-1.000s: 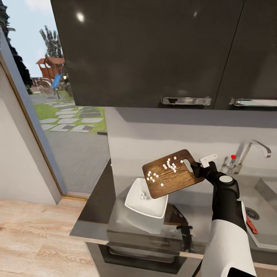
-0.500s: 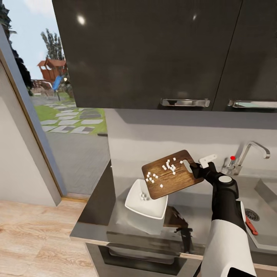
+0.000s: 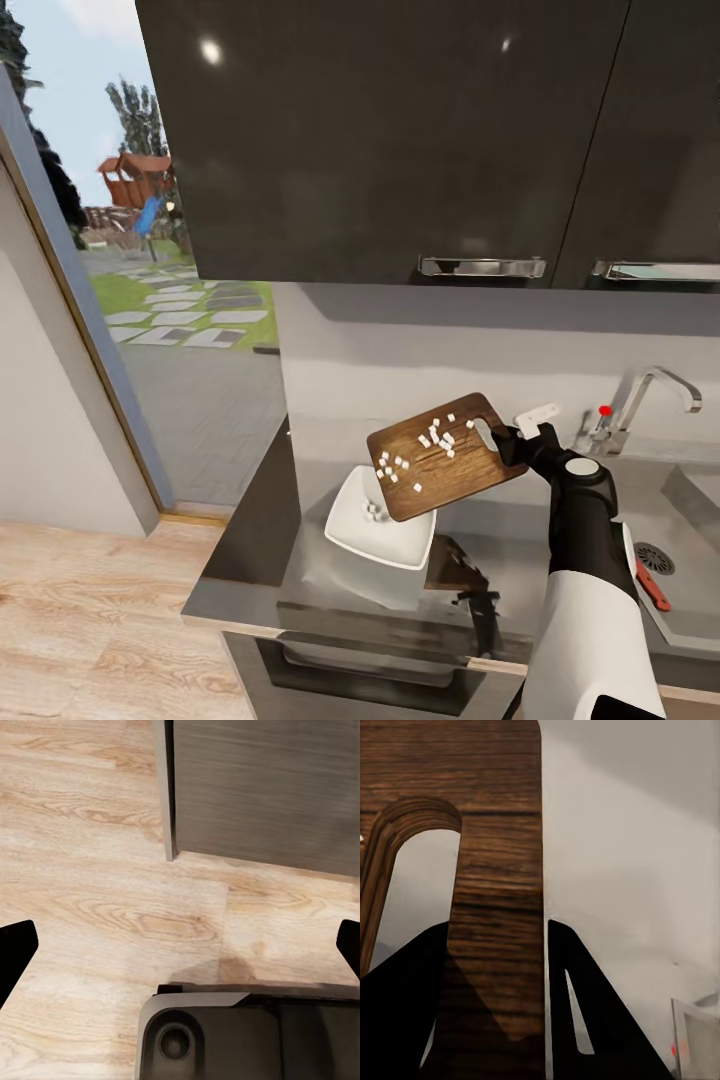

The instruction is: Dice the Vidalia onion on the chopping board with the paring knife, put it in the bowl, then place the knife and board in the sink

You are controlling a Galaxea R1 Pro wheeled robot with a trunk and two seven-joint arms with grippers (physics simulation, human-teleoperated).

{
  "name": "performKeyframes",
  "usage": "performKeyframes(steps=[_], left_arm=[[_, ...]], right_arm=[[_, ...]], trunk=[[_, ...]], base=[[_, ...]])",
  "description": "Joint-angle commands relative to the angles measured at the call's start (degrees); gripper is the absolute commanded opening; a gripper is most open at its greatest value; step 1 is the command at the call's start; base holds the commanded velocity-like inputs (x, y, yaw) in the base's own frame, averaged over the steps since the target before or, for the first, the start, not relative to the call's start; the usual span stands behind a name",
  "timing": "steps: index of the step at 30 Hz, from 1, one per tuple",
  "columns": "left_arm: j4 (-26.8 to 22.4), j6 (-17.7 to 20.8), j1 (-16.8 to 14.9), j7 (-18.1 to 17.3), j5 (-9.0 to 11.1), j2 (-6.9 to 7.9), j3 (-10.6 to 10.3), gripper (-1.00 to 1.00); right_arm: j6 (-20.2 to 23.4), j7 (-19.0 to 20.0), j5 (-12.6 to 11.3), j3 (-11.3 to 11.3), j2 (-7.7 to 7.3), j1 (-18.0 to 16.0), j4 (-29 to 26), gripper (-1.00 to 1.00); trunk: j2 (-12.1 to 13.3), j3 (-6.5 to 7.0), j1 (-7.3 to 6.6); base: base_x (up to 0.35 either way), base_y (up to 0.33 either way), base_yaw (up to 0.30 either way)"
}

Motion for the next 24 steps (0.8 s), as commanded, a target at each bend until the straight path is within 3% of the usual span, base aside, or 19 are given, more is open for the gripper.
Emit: performKeyframes(steps=[1,6,24], left_arm=[[-0.07,-0.09,-0.01,0.24,0.35,0.03,-0.17,1.00],[-0.04,-0.09,-0.01,0.22,0.34,0.02,-0.17,1.00],[-0.04,-0.09,0.00,0.23,0.35,0.03,-0.19,1.00]], right_arm=[[0.18,0.36,0.49,-0.13,0.06,-0.08,-0.08,-1.00],[-0.46,0.23,1.79,-0.15,0.06,-0.08,0.71,-1.00],[-0.88,0.28,2.00,-0.16,0.06,-0.08,1.18,-1.00]], trunk=[[-0.13,-0.12,0.04],[-0.13,-0.12,0.04],[-0.13,-0.12,0.04]], base=[[0.000,0.000,0.000],[0.000,0.000,0.000],[0.000,0.000,0.000]])
